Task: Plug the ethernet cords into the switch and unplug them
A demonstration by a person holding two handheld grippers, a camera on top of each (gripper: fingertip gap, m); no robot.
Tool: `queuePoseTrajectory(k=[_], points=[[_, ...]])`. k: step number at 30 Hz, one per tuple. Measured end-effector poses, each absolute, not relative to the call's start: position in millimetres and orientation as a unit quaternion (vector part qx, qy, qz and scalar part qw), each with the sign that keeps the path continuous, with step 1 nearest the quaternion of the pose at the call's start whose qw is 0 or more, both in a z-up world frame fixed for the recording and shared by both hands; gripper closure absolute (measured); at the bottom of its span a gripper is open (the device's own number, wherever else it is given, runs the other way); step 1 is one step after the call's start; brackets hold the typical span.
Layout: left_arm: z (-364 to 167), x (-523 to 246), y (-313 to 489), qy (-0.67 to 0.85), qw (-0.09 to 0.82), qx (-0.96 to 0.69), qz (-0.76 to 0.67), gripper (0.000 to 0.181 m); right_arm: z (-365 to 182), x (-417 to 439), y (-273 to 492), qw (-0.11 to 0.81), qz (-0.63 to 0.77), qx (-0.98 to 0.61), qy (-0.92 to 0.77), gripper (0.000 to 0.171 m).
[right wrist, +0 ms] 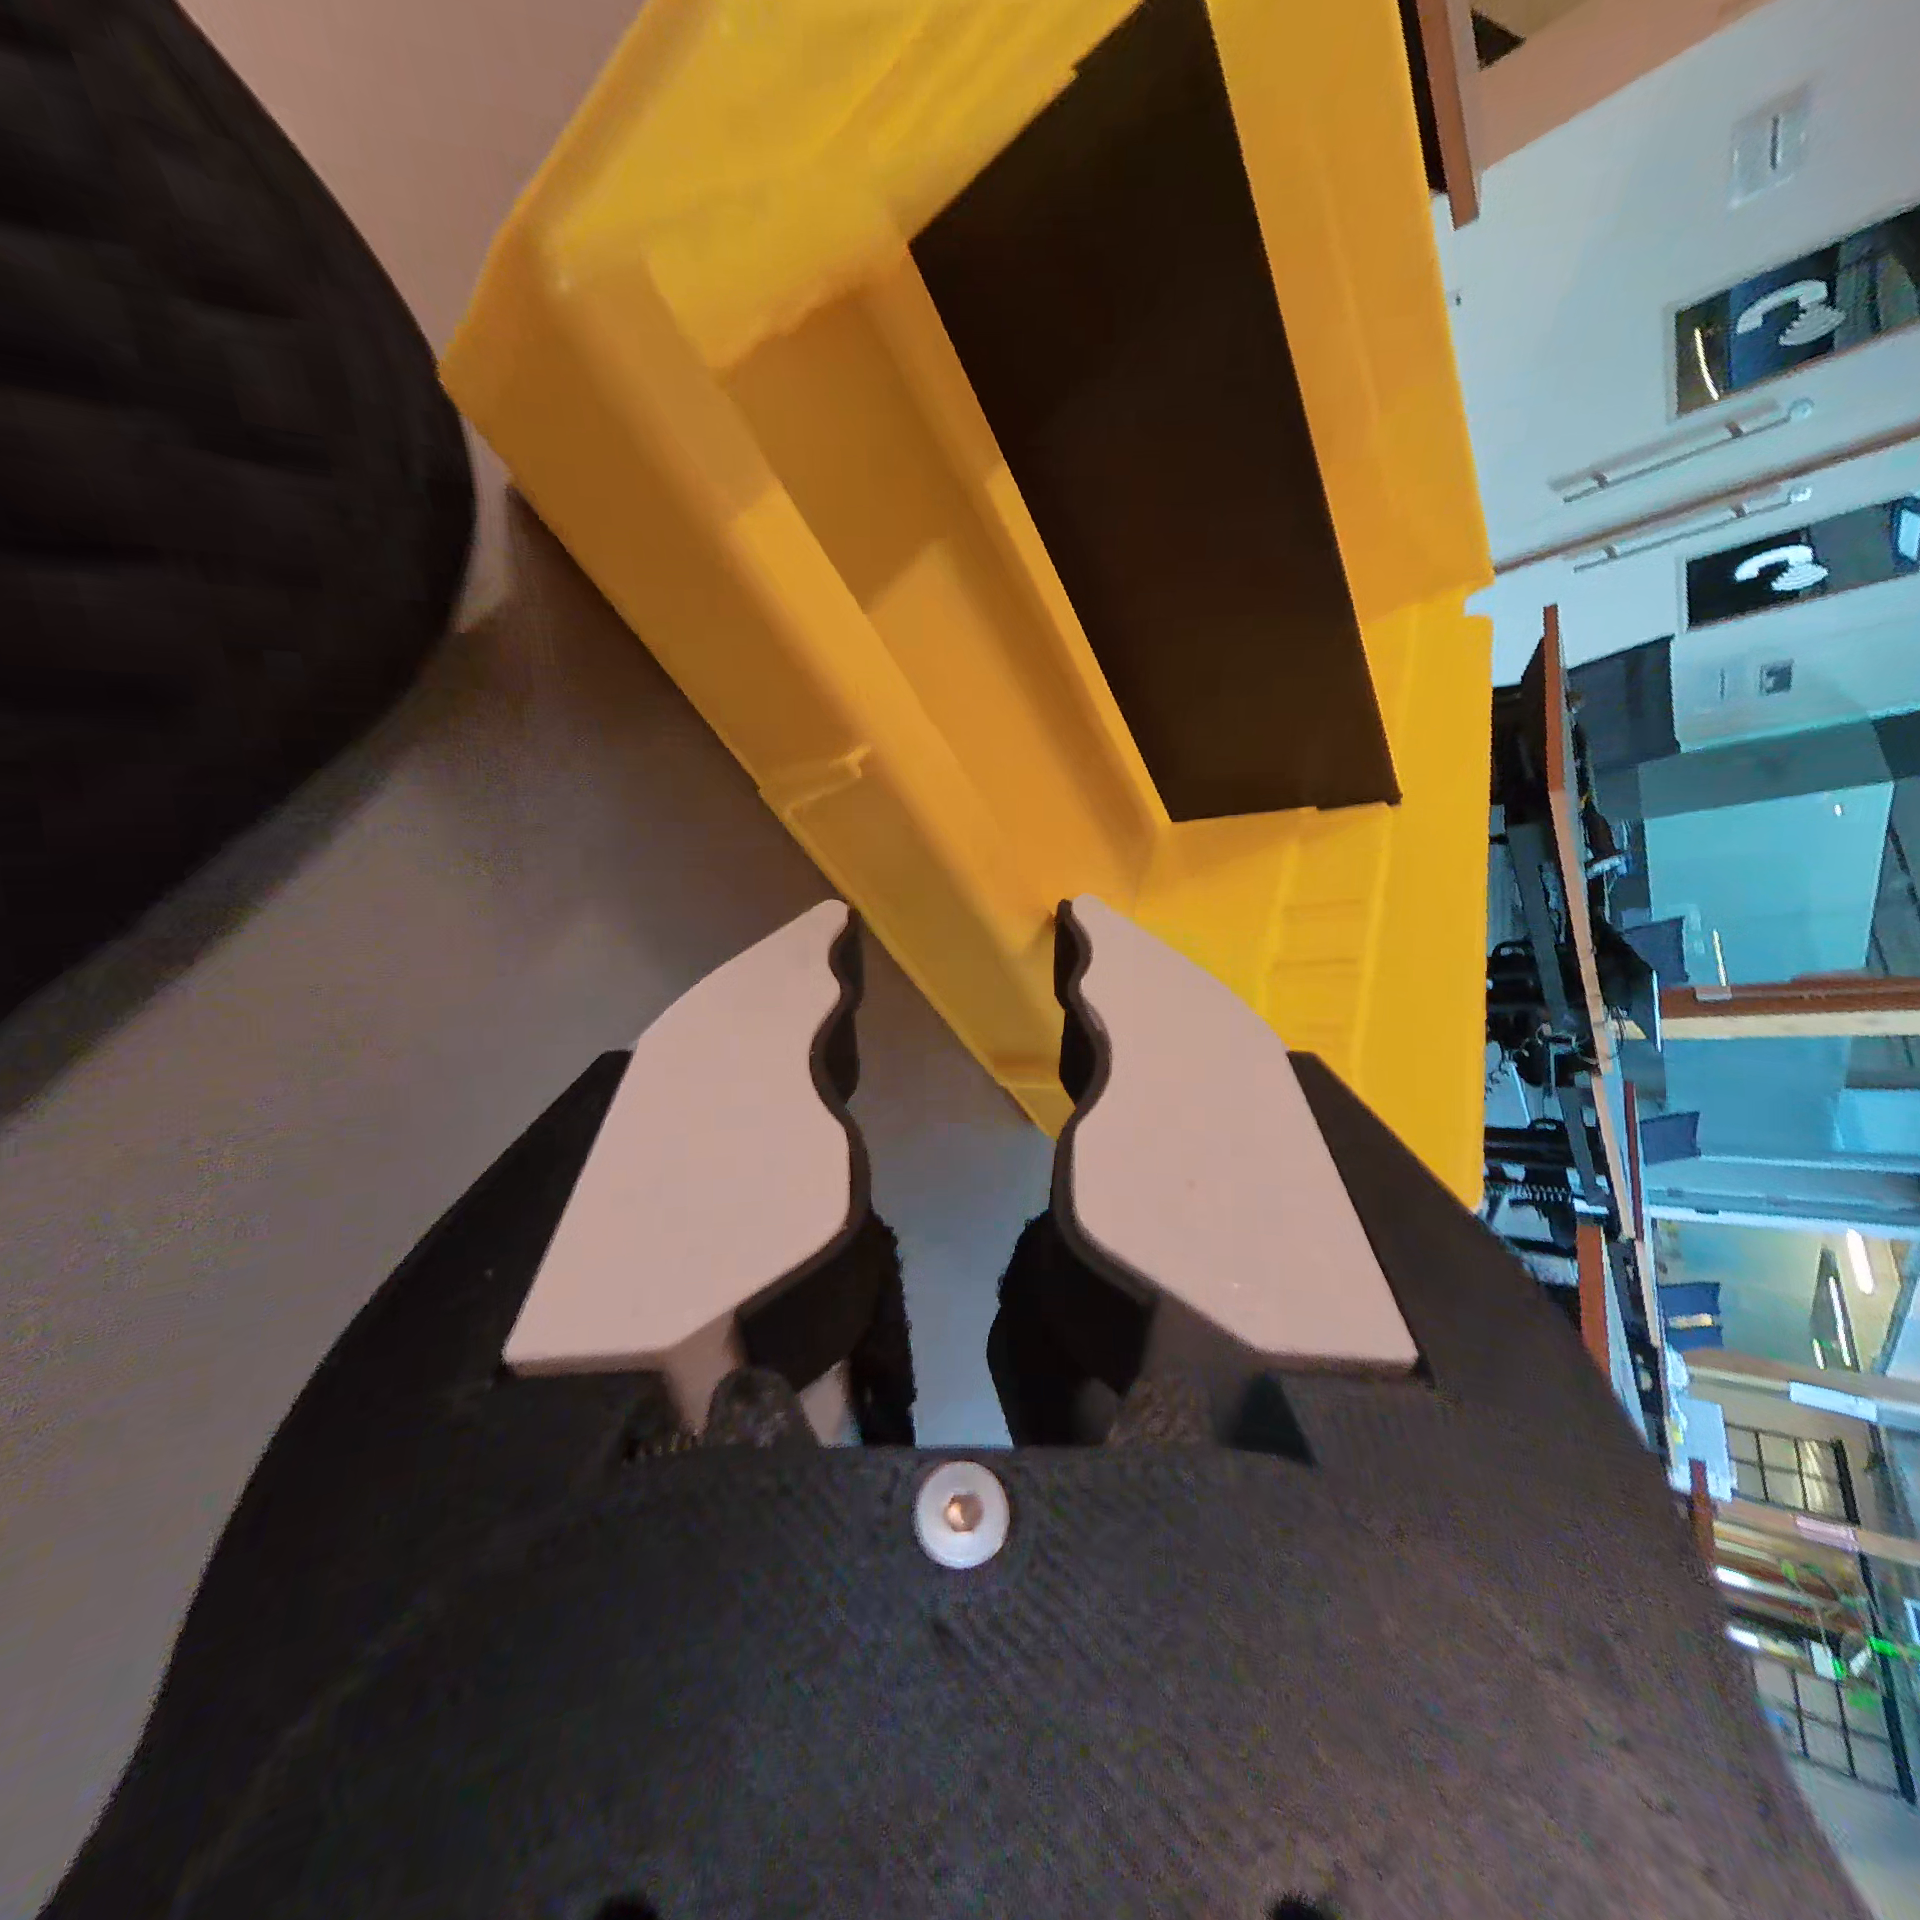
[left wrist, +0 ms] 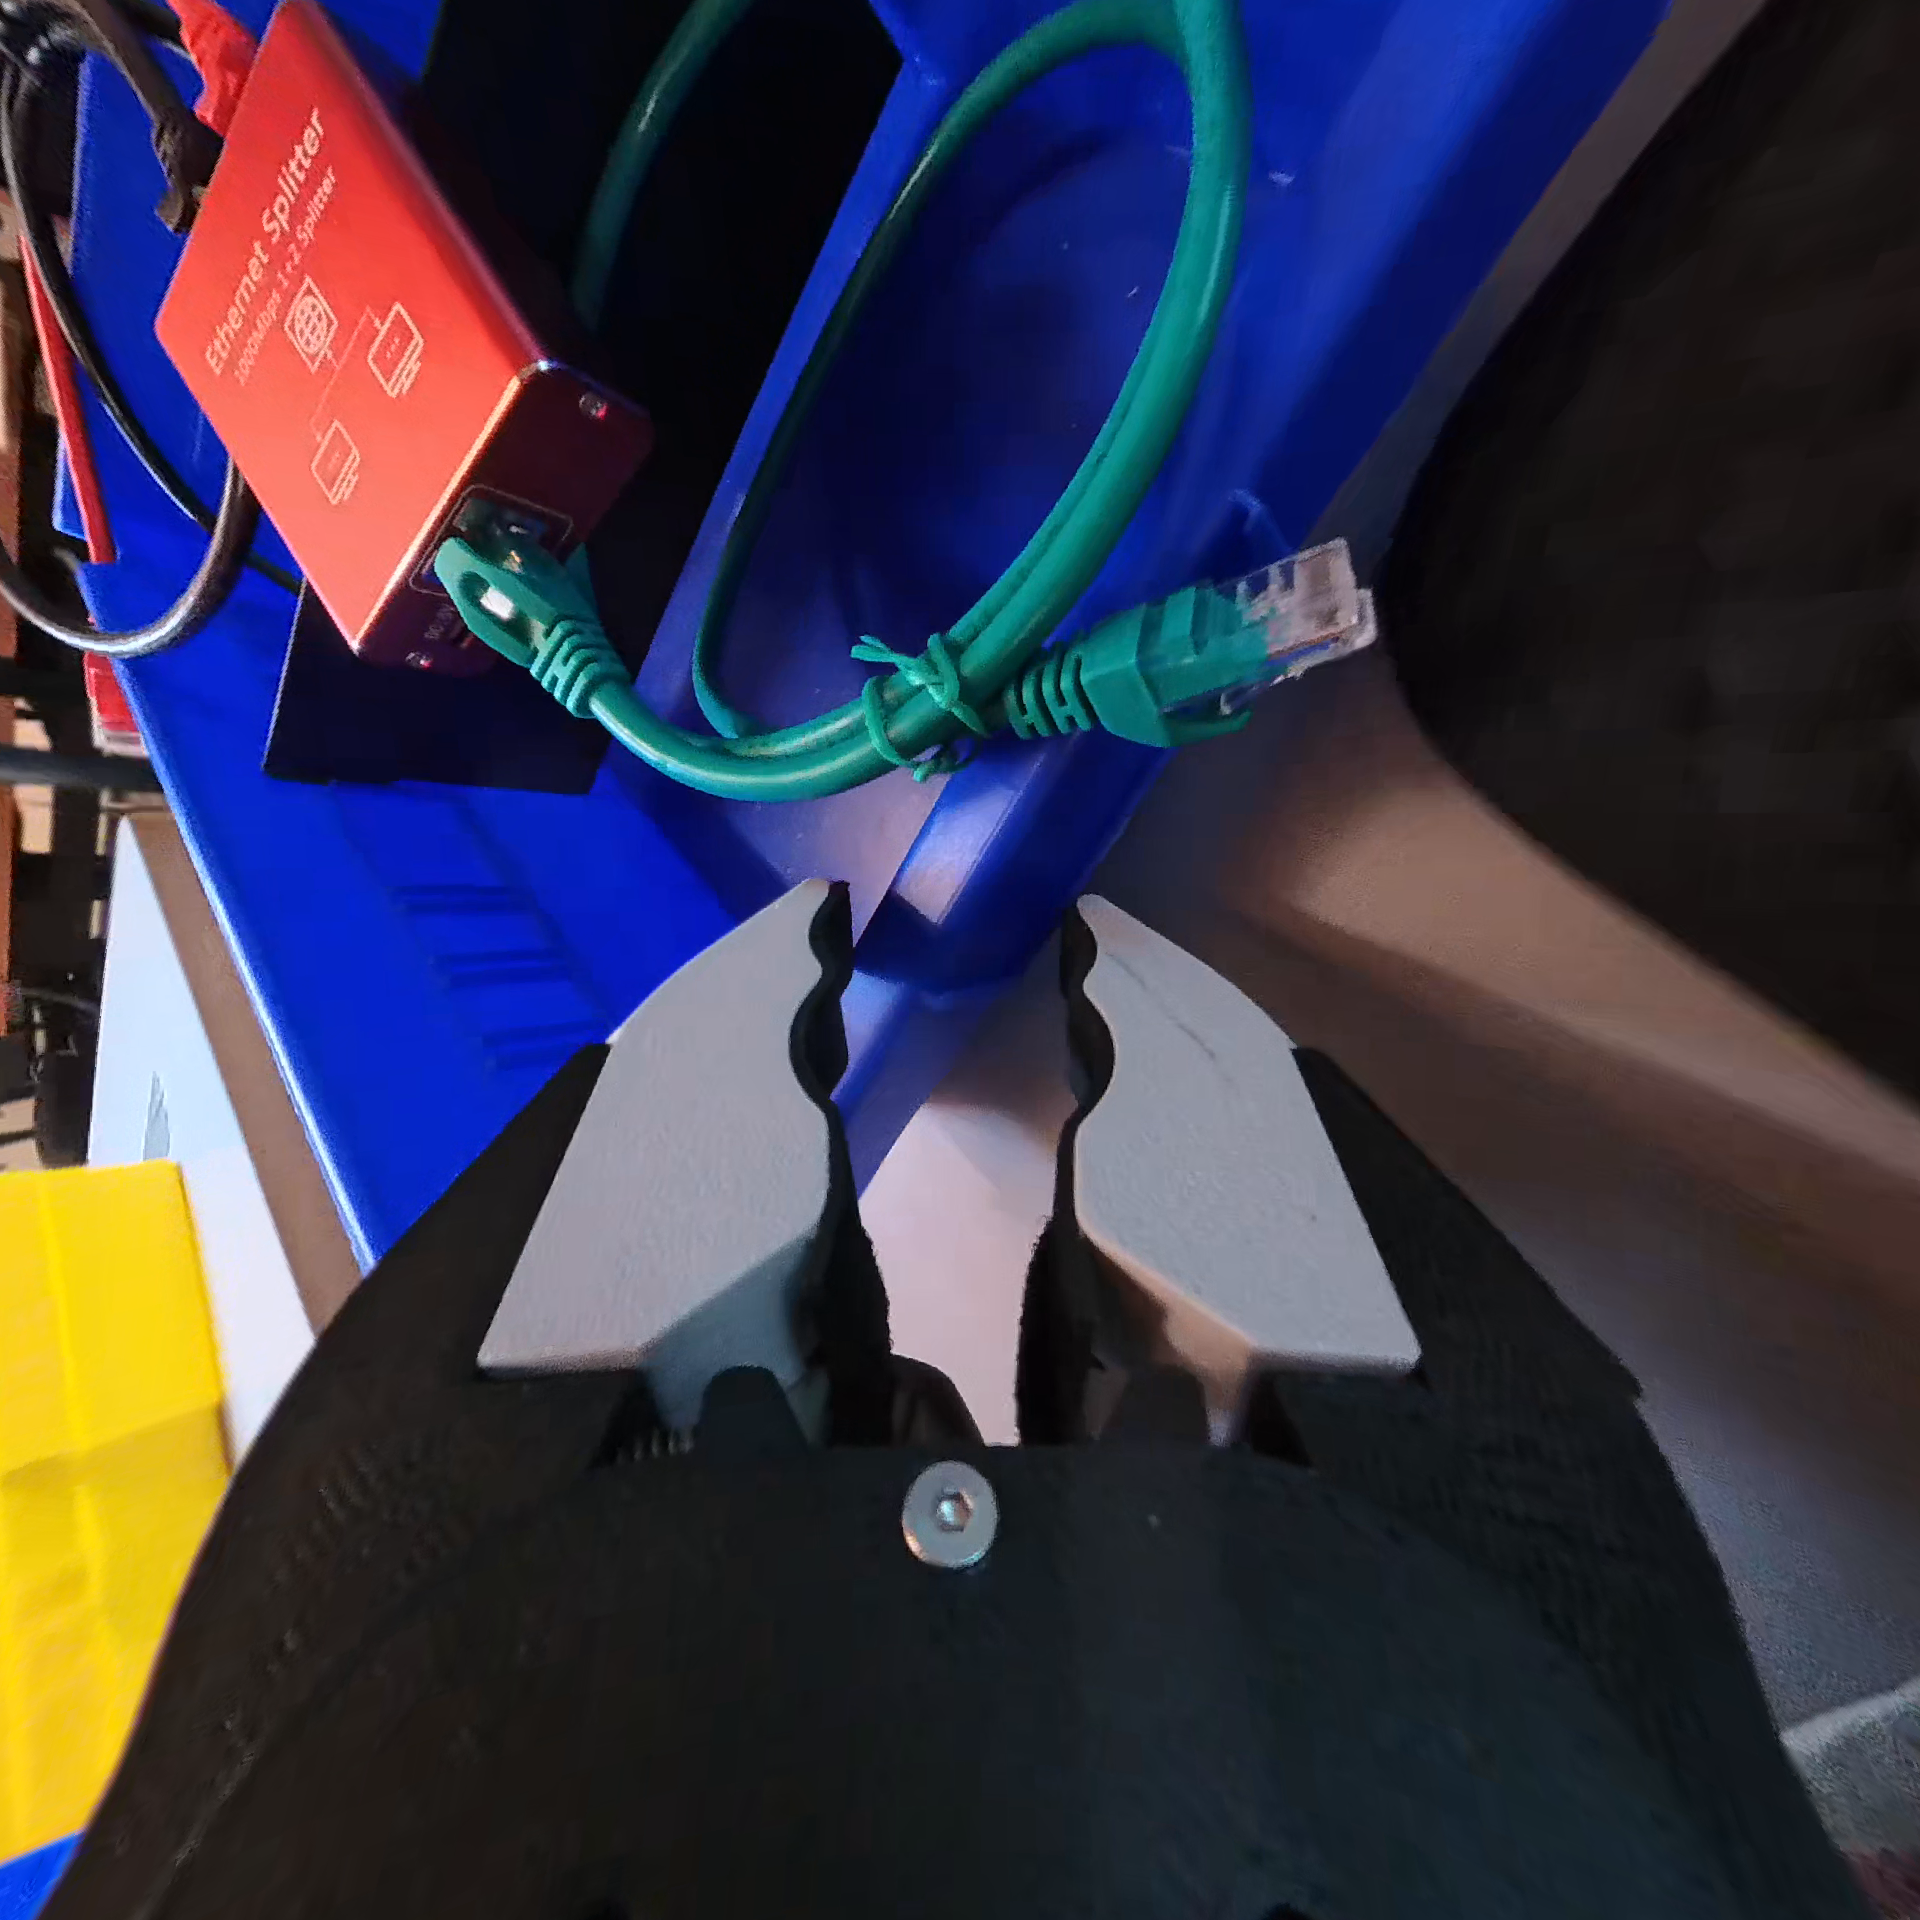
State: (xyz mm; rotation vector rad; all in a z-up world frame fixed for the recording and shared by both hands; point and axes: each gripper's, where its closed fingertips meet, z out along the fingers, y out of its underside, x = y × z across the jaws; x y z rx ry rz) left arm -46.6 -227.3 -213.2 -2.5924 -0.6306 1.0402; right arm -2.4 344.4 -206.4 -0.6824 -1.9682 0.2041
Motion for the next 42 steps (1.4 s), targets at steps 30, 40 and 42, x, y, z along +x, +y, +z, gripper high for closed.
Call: queuePoseTrajectory(k=[30,40,42], points=[[-107.5,30.6,-314.3,-0.323,0.351,-0.765,0.434,0.111,-162.3,67.9,349.9,0.462,0.251,-0.290,-0.800,0.106],[-153.3,-27.3,-300.4,-0.506,0.283,-0.753,0.312,0.078,-115.3,67.4,336.1,0.529,0.322,-0.271,-0.737,0.085],[-166.2,-31.9,-309.0,-0.509,0.234,-0.771,0.303,0.086,-112.3,69.2,336.4,0.538,0.323,-0.265,-0.732,0.085]])
